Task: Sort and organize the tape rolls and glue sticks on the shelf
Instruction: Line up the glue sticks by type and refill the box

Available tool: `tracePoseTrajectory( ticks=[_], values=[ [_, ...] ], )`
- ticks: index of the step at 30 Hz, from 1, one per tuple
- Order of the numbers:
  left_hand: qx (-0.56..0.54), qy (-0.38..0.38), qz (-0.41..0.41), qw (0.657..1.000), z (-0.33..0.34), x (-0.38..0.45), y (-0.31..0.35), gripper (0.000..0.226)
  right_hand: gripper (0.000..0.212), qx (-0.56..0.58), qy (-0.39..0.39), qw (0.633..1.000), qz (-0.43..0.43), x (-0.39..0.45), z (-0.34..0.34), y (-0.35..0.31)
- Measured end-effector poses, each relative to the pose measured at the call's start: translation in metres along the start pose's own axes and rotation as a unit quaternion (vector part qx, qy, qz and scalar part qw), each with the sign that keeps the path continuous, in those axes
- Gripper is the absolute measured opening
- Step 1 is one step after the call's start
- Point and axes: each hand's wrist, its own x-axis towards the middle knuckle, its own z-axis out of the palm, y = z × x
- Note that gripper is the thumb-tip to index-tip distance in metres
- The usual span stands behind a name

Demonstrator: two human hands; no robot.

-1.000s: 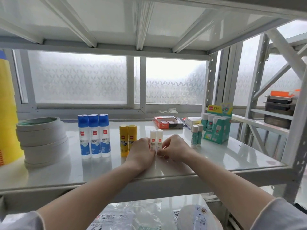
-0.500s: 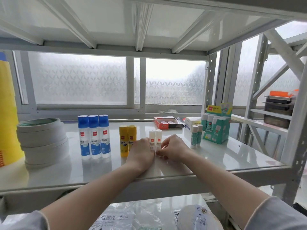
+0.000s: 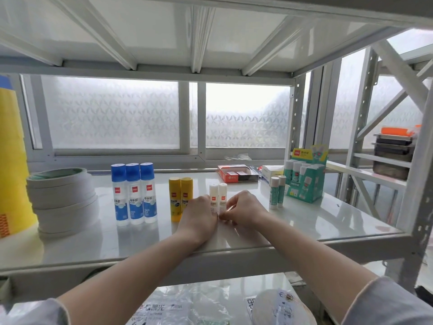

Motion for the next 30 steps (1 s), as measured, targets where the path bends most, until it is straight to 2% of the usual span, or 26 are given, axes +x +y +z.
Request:
tracePoseTrajectory(
  ticks=[11, 15, 19, 24, 27, 30],
  values=[
    [-0.003, -0.026, -0.011, 1.0, -0.009, -0.011, 0.003, 0.027, 0.027, -0.009, -0.009, 1.0, 0.018, -0.002, -0.005, 0.0],
    [0.026, -0.052, -0.013, 0.998, -0.02, -0.016, 0.002, 0.028, 0.034, -0.04, -0.017, 0.999, 0.027, -0.012, -0.016, -0.004],
    [0.06, -0.112, -0.017, 0.992, -0.037, -0.02, 0.004, 0.032, 0.036, -0.07, -0.07, 0.993, 0.056, -0.021, -0.037, -0.011],
    [0.097, -0.246, 0.007, 0.964, -0.071, -0.016, 0.035, 0.037, 0.036, -0.168, -0.151, 0.971, 0.079, -0.031, -0.084, -0.028],
    [0.085, -0.258, 0.058, 0.961, -0.083, -0.007, 0.062, 0.034, 0.034, -0.213, -0.127, 0.964, 0.094, -0.031, -0.119, -0.033],
    [0.05, -0.233, 0.091, 0.967, -0.078, 0.004, 0.087, 0.035, 0.032, -0.252, -0.06, 0.959, 0.112, -0.027, -0.153, -0.026]
  ],
)
